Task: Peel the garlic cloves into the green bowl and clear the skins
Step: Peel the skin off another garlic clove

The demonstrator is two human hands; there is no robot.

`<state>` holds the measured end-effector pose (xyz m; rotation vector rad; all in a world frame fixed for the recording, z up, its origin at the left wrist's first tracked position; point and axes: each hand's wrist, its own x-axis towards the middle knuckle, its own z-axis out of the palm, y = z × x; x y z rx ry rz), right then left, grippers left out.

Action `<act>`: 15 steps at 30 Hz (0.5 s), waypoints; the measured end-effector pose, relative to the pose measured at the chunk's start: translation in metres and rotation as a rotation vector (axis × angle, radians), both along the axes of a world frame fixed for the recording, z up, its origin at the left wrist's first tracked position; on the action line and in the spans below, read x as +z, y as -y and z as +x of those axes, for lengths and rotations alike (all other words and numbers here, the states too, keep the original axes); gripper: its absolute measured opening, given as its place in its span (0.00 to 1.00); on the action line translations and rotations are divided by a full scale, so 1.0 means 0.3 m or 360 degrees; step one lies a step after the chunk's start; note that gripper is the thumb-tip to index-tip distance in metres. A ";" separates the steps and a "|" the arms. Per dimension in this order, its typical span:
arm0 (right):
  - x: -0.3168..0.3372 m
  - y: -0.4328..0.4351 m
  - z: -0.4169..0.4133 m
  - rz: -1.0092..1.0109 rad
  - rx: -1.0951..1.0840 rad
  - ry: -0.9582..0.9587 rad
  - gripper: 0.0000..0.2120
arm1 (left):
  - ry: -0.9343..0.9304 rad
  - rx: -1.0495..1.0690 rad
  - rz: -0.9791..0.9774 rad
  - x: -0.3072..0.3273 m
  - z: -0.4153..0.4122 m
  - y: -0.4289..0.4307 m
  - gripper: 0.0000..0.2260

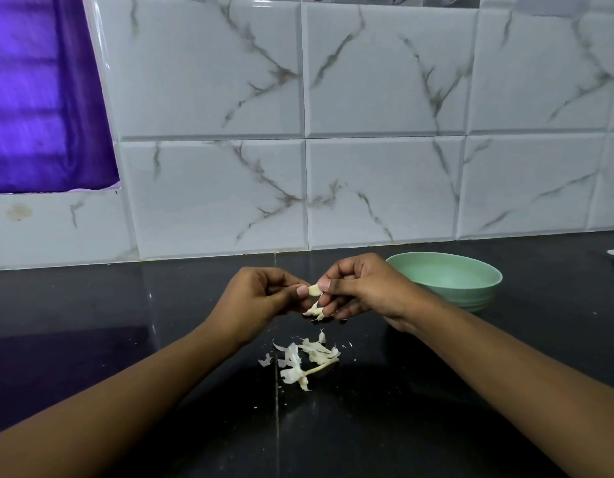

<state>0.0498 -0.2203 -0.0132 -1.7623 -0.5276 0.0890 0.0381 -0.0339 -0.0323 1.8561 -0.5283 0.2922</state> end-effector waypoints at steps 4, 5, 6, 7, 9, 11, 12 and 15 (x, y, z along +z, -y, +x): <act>0.004 0.002 0.001 0.0014 0.0007 -0.0146 0.05 | 0.1113 0.0448 0.0914 0.007 0.002 -0.032 0.08; 0.006 0.003 0.002 0.0024 0.0010 -0.0197 0.06 | 0.1294 0.0474 0.1049 0.011 0.002 -0.037 0.12; 0.008 0.005 0.002 0.0037 0.0011 -0.0247 0.06 | 0.1393 0.0453 0.1109 0.015 0.003 -0.040 0.13; 0.009 0.005 0.002 0.0050 0.0012 -0.0290 0.06 | 0.1419 0.0415 0.1126 0.015 0.005 -0.044 0.14; 0.009 0.007 0.002 0.0069 0.0013 -0.0352 0.06 | 0.1364 0.0334 0.1117 0.017 0.005 -0.047 0.13; 0.007 0.010 0.003 0.0082 0.0010 -0.0390 0.06 | 0.1308 0.0319 0.1081 0.014 0.009 -0.053 0.11; 0.007 0.012 0.004 0.0088 0.0004 -0.0401 0.06 | 0.1257 0.0316 0.1054 0.011 0.011 -0.056 0.10; 0.010 0.019 0.008 0.0110 -0.0016 -0.0414 0.06 | 0.1050 0.0283 0.0910 0.008 0.022 -0.068 0.08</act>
